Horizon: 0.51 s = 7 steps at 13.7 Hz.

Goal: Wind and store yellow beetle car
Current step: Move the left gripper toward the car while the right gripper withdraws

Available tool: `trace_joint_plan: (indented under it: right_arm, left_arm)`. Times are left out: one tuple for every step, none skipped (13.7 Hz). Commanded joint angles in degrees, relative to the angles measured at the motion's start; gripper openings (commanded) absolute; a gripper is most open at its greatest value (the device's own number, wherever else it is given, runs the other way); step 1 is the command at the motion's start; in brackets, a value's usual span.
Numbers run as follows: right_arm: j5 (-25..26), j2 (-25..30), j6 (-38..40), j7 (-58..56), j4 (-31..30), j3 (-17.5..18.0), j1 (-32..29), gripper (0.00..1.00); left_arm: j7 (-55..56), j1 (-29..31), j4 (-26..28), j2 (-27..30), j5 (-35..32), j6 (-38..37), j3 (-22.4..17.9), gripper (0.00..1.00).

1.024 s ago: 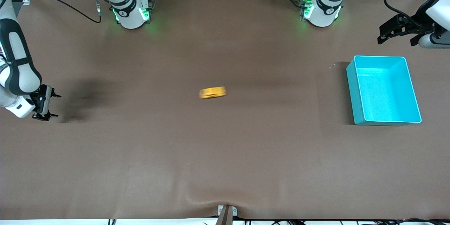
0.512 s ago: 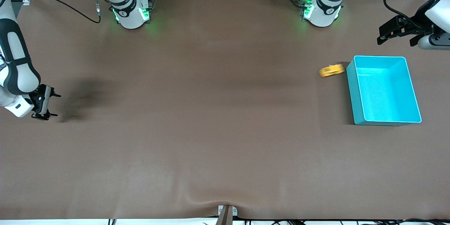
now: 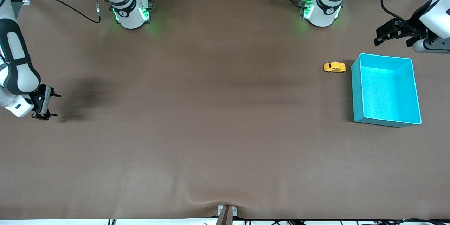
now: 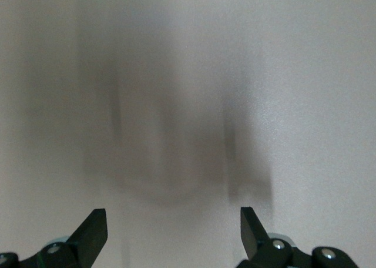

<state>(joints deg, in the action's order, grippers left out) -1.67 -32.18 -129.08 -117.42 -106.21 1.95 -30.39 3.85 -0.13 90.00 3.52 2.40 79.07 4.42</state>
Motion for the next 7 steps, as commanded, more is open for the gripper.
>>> trace_joint_plan:
  right_arm:
    - [-1.9, -0.7, 0.9, -0.1, 2.2, 0.8, -0.2, 1.00]
    - [-2.2, -0.7, 0.9, 0.9, 3.3, 0.8, 0.2, 1.00]
    - [-2.8, -0.5, 1.6, 3.2, 4.6, 0.9, 0.9, 1.00]
    - [-3.6, -0.5, 4.4, 4.9, 6.4, 0.9, 1.6, 1.00]
    - [-5.0, -0.5, 7.8, 7.3, 8.6, 0.9, 2.4, 1.00]
    - [-6.1, -0.5, 10.1, 9.7, 10.7, 0.9, 3.4, 1.00]
    - [-6.3, -0.4, 11.5, 12.5, 12.9, 0.9, 4.5, 1.00]
  left_arm:
    - [5.1, 0.1, 4.6, 2.2, 0.9, -0.1, 0.2, 1.00]
    - [6.9, 0.0, 6.5, 2.5, 0.9, 0.2, 0.3, 1.00]
    - [8.7, 0.1, 9.1, 3.7, 0.9, 0.8, 0.5, 1.00]
    - [9.5, 0.2, 12.8, 5.7, 0.9, 2.6, 0.4, 1.00]
    - [10.7, 0.3, 17.2, 8.3, 0.9, 4.8, 0.4, 1.00]
    - [12.7, 0.3, 21.8, 10.8, 0.9, 7.1, 0.5, 1.00]
    - [15.3, 0.2, 25.8, 12.7, 0.9, 8.8, 0.7, 1.00]
